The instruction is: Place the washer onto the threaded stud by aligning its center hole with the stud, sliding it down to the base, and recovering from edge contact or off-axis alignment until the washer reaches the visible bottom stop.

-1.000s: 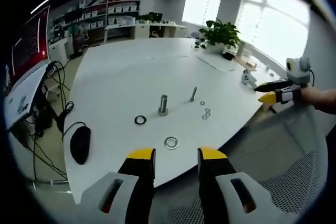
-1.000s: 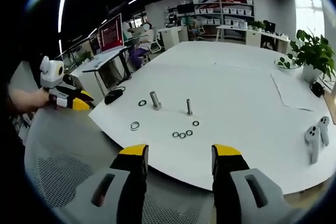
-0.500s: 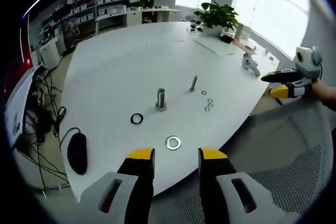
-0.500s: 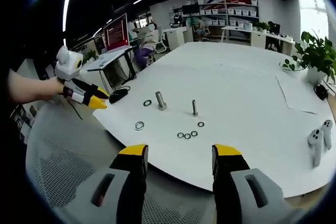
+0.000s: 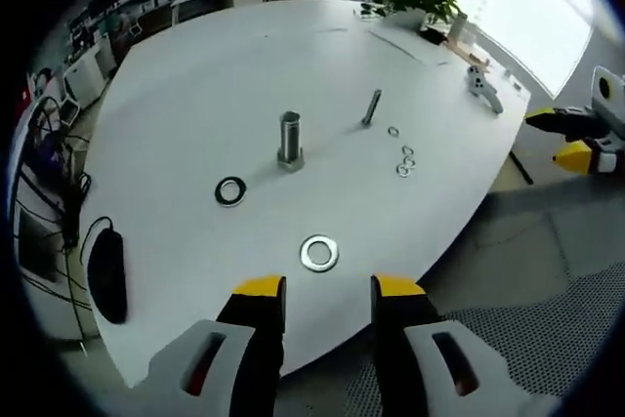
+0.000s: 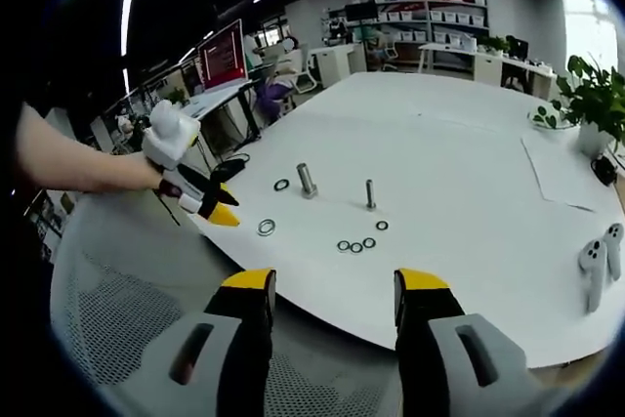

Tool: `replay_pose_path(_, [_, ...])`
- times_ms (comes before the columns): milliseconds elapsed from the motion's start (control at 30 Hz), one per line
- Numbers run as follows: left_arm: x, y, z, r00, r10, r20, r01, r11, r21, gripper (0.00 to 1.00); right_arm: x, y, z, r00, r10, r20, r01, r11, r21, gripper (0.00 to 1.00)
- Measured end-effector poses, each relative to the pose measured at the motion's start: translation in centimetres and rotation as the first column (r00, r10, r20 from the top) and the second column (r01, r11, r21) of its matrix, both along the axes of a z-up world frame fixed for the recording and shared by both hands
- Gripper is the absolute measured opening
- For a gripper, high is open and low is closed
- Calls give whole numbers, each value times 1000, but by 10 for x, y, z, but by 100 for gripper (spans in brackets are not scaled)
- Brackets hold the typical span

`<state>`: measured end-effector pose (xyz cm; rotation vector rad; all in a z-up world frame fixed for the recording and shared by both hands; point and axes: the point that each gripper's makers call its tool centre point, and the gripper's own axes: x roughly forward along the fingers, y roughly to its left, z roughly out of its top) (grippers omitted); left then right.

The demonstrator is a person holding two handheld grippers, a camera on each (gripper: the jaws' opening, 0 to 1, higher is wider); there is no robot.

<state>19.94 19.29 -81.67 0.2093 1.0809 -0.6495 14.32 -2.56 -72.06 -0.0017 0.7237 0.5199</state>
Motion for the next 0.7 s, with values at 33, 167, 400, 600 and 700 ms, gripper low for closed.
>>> replay_pose_path(33, [1,0,-3,1000,-10,-2,10,1000,16,33,0,0,0,1000,4,3,-4,1000,-5,51])
replay_pose_path(167, [4,-3,-16,998,-50,-29,52,996,71,33,0,1,0,1000,16,1,-16,1000,-9,51])
replay_pose_path(400, [6,-7,-33,995,-85,-57,91,988,123,33,0,1,0,1000,8,-1,-8,1000,4,50])
replay_pose_path(600, [15,-12,-39,992,-107,-61,114,983,146,32,-1,2,0,1000,18,-4,-18,1000,1,49])
replay_pose_path(700, [18,-12,-42,994,-90,-62,98,985,139,31,-1,2,0,1000,19,-5,-19,1000,-1,49])
